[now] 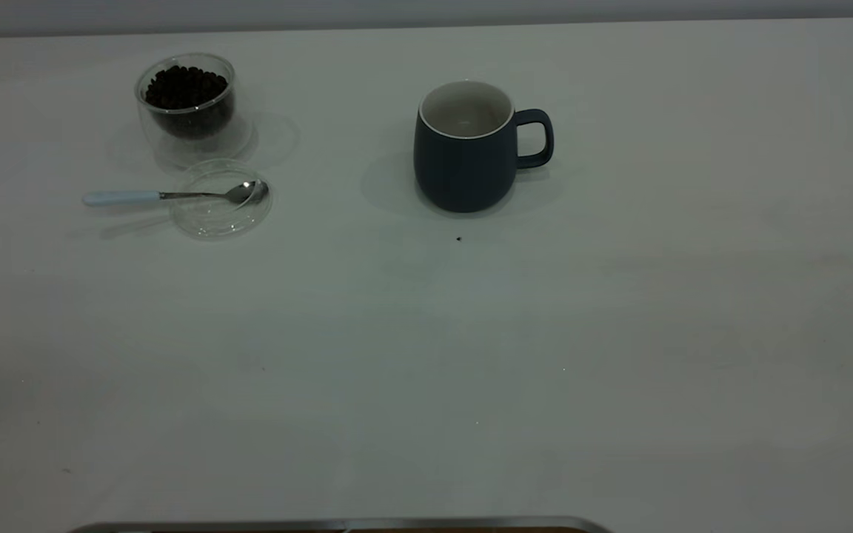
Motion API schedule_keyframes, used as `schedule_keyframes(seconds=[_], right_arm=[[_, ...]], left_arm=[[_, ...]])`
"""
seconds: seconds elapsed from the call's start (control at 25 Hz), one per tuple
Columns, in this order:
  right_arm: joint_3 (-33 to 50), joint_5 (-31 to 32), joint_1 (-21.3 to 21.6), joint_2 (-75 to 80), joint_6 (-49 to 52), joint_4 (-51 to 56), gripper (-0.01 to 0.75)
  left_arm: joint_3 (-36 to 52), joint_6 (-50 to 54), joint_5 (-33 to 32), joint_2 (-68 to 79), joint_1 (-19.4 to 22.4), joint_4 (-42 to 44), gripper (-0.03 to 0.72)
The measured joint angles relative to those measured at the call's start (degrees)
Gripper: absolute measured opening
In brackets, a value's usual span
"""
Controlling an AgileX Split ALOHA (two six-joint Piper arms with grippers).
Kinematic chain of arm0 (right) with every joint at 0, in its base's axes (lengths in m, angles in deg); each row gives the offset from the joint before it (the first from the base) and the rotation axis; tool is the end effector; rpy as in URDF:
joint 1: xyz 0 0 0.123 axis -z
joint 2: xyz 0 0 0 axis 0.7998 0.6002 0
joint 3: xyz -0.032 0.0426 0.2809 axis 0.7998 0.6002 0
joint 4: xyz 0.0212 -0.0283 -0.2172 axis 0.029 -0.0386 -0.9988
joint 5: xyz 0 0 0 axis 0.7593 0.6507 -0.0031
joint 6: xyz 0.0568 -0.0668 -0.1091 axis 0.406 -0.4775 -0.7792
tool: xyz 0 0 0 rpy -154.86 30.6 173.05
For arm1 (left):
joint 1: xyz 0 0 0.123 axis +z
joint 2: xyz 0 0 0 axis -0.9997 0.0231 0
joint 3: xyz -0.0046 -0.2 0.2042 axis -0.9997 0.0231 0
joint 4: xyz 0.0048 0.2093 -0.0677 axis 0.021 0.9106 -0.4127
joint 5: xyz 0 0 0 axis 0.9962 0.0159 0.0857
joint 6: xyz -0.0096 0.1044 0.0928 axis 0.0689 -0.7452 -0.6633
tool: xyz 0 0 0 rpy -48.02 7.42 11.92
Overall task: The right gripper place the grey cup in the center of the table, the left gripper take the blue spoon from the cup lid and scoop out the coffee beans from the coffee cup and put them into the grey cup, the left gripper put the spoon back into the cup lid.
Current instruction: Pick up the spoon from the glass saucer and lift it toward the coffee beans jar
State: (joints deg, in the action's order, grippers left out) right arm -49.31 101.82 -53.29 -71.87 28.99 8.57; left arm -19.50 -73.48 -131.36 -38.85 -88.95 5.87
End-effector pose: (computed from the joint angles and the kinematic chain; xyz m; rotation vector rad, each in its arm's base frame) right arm 0.0026 0.0108 0.2290 -0.1309 2.1192 0.0382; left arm 0.0033 0.0010 0.2267 0.0041 2.1148 0.0070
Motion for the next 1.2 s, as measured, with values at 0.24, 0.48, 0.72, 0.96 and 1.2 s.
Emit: schedule_keyframes(seconds=[0.24, 0.48, 0.72, 0.96, 1.2], right_arm=[[0.0, 0.0, 0.0, 0.0, 0.0, 0.0, 0.592], [0.0, 0.0, 0.0, 0.0, 0.0, 0.0, 0.592], [0.0, 0.0, 0.0, 0.0, 0.0, 0.0, 0.592], [0.0, 0.0, 0.0, 0.0, 0.0, 0.0, 0.592], [0.0, 0.0, 0.0, 0.0, 0.0, 0.0, 0.592]], left_arm=[[0.0, 0.0, 0.0, 0.0, 0.0, 0.0, 0.59], [0.0, 0.0, 0.0, 0.0, 0.0, 0.0, 0.59], [-2.2, 1.8, 4.8, 4.0, 0.0, -1.6, 0.592], [-8.1, -4.0, 18.3, 25.5, 0.0, -8.1, 0.668], [-13.8, -19.4, 32.3, 50.2, 0.0, -26.7, 0.713]])
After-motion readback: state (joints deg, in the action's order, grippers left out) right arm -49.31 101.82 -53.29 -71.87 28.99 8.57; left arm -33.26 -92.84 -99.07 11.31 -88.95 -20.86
